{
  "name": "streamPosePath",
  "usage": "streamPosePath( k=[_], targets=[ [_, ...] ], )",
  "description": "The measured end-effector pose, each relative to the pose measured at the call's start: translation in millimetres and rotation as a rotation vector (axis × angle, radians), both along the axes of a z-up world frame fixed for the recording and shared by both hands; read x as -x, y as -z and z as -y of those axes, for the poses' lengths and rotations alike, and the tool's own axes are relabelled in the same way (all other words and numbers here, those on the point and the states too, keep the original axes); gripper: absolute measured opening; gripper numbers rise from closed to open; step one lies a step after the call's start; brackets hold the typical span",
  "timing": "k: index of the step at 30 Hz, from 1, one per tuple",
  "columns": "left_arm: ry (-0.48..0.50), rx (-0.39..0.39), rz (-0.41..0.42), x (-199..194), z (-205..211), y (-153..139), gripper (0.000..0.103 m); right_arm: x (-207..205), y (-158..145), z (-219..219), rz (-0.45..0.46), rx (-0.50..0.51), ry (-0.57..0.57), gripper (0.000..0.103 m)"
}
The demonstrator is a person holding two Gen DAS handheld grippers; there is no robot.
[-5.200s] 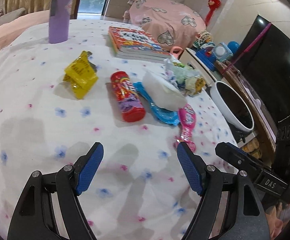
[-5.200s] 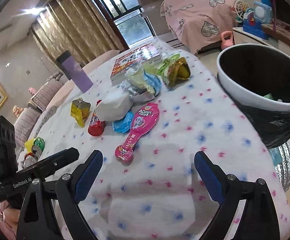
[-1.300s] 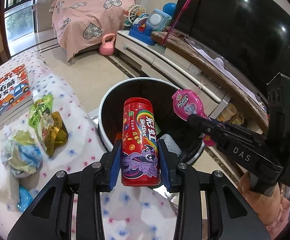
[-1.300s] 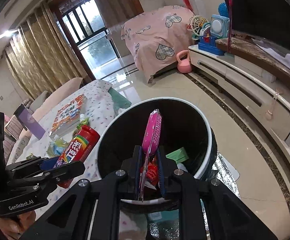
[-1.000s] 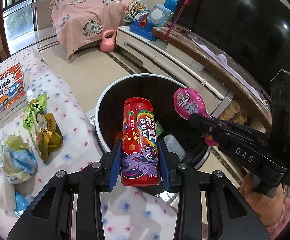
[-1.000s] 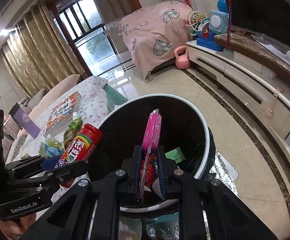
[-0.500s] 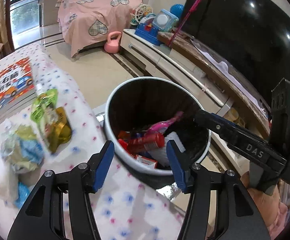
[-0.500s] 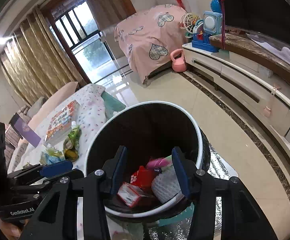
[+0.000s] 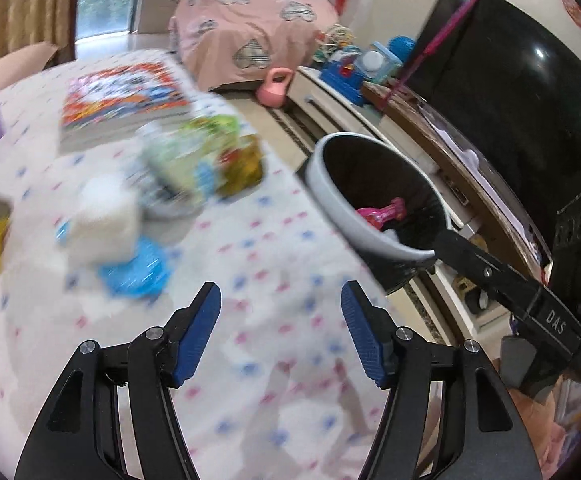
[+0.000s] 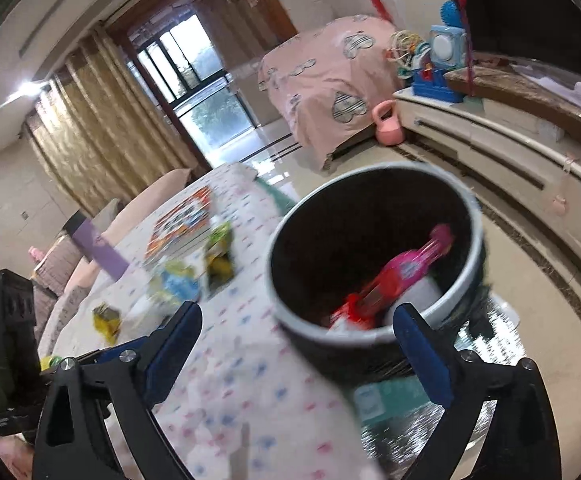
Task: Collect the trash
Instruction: 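Move both tools back toward the table items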
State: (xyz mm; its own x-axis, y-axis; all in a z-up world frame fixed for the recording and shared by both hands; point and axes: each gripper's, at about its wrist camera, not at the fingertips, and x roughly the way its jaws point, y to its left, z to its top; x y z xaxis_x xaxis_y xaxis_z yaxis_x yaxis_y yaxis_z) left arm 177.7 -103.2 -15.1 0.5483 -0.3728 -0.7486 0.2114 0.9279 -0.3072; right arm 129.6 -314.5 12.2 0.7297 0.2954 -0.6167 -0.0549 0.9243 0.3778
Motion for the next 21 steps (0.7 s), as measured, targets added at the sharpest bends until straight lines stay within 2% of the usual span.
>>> streamPosePath(
  k=[10, 21],
  targets=[
    [-0.133, 0.019, -0.019, 32.0, -74.6, 14.6, 0.064, 13.4, 18.9, -67.1, -0.043, 0.001, -0.12, 0.098],
    [-0.231, 0.038, -0.04, 44.1, -119.8, 24.6, 0.064, 19.8, 26.7, -122.6, -0.054, 0.032, -0.212, 0.098]
  ],
)
